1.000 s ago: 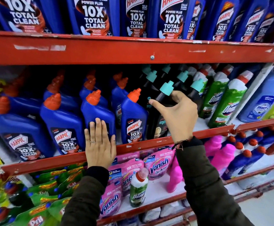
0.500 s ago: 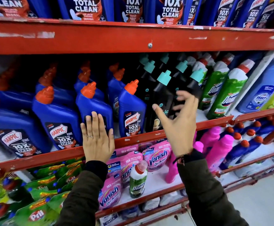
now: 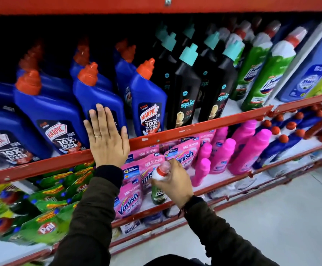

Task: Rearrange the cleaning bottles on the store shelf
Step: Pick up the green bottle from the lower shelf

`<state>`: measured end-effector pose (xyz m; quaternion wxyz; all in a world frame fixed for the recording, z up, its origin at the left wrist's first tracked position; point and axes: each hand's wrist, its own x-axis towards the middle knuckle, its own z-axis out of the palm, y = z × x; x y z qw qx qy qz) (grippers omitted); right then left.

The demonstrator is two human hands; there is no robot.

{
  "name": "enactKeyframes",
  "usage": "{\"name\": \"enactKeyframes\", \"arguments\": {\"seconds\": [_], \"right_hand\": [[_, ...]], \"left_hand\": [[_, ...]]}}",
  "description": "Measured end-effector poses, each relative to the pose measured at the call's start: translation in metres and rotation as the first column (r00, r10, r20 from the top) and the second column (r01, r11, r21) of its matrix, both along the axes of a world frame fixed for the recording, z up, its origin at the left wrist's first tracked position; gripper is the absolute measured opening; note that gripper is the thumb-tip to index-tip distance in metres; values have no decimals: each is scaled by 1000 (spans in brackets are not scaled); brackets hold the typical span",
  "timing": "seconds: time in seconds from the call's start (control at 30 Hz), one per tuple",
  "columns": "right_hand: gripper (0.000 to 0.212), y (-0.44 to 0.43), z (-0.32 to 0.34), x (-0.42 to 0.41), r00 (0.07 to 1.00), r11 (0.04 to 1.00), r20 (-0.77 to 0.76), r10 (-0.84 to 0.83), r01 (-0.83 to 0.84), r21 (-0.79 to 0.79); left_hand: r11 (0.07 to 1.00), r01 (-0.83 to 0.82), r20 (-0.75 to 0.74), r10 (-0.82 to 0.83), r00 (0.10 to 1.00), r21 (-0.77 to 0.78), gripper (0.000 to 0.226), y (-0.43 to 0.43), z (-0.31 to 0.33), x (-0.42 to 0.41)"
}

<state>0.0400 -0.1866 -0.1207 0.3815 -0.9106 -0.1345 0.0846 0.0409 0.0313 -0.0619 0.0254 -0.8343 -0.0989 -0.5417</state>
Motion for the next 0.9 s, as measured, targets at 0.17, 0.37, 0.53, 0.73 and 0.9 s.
{"name": "enactKeyframes", "arguments": {"seconds": [0.17,0.37,0.53,0.73,0.9], "right_hand": [[54,-25,40,21,995,987,-57,-76,83,135],[43,-71,150,39,965,911,91,-245,197,361],[38,-103,217,47,850,837,310,-427,241,491],[62,-133,252,74,593,782,530,-606,319,536],[61,-133,251,108,549,764,552,-628,299,571]], "left_hand": [[1000,2,6,-2,1000,-5,79,0,0,0],[1000,10,15,-10,1000,-8,75,0,0,0],[1000,10,23,-9,1000,-4,73,2,-3,3],[1000,15,34,-15,999,19,72,3,-4,3],[999,28,44,-28,999,16,71,3,-4,4]]}}
